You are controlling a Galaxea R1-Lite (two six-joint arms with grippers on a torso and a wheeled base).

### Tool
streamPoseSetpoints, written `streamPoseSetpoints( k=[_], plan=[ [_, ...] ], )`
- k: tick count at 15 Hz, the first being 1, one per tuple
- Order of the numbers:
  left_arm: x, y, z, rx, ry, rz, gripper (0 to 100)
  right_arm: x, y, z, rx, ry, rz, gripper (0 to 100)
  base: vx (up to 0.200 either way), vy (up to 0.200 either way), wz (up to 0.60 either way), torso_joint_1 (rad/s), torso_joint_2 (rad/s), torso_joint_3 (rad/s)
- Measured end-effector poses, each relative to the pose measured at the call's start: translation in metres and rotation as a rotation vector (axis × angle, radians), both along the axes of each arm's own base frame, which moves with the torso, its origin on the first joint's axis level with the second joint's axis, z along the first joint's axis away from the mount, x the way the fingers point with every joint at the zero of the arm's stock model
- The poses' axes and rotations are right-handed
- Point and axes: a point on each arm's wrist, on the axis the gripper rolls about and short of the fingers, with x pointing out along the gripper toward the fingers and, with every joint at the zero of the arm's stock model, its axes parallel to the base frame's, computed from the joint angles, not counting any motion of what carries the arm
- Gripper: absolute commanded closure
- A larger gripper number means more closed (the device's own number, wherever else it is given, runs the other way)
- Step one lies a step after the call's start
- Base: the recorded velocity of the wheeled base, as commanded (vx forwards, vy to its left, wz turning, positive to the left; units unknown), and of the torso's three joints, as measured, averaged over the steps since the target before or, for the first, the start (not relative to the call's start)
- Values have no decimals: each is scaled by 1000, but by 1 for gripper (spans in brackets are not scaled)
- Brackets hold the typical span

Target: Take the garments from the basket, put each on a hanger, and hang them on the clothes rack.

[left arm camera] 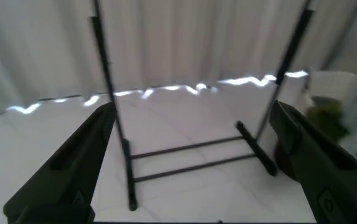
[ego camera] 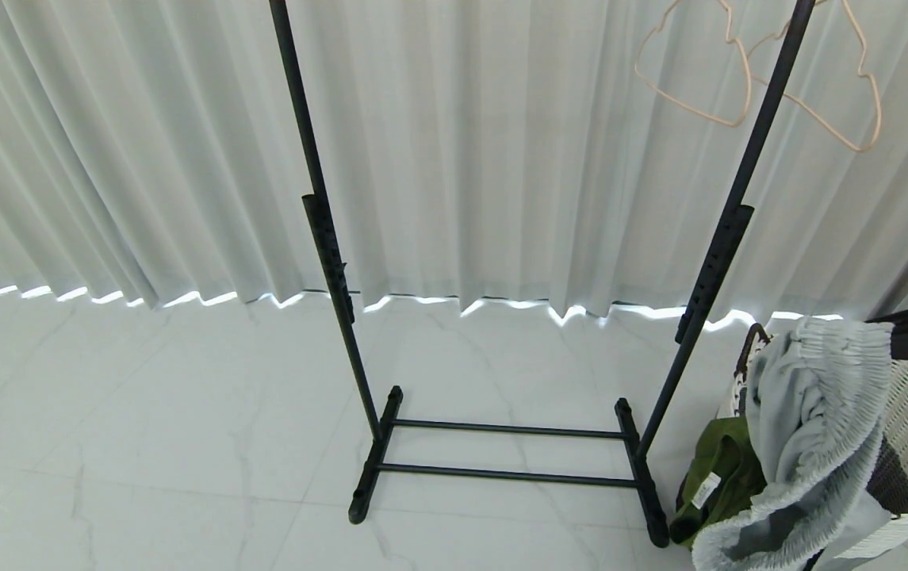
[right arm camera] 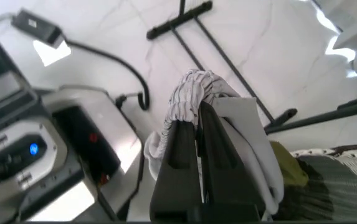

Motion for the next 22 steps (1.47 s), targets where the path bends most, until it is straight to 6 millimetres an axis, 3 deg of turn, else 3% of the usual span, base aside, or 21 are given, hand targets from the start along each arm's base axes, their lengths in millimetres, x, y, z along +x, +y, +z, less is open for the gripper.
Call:
streamPoseSetpoints(
  k=[2,4,6,9,13,17,19,22],
  plan=[
    [31,-13,21,19,65,-148,0,4,2,0,49,-15,-26,100,0,0,0,0,0,0],
    [65,-35,28,42,125,-257,0,3,2,-2,70,-36,-34,100,0,0,0,0,0,0],
    [98,-67,25,59,190,-361,0,-1,0,-5,71,-46,-43,100,0,0,0,0,0,0],
    [134,-136,3,75,306,-525,0,-6,-3,-3,77,-73,-52,100,0,0,0,0,0,0],
    [150,-234,-39,142,450,-626,0,-9,-7,-5,33,-93,-132,100,0,0,0,0,0,0],
    [137,-328,-72,136,527,-685,0,-14,-9,-11,31,-83,-133,100,0,0,0,0,0,0],
    [139,-352,-90,145,553,-673,0,-17,-10,-14,35,-75,-136,100,0,0,0,0,0,0],
    [157,-365,-115,111,590,-583,0,-21,-12,-13,45,-87,-137,100,0,0,0,0,0,0]
  ],
)
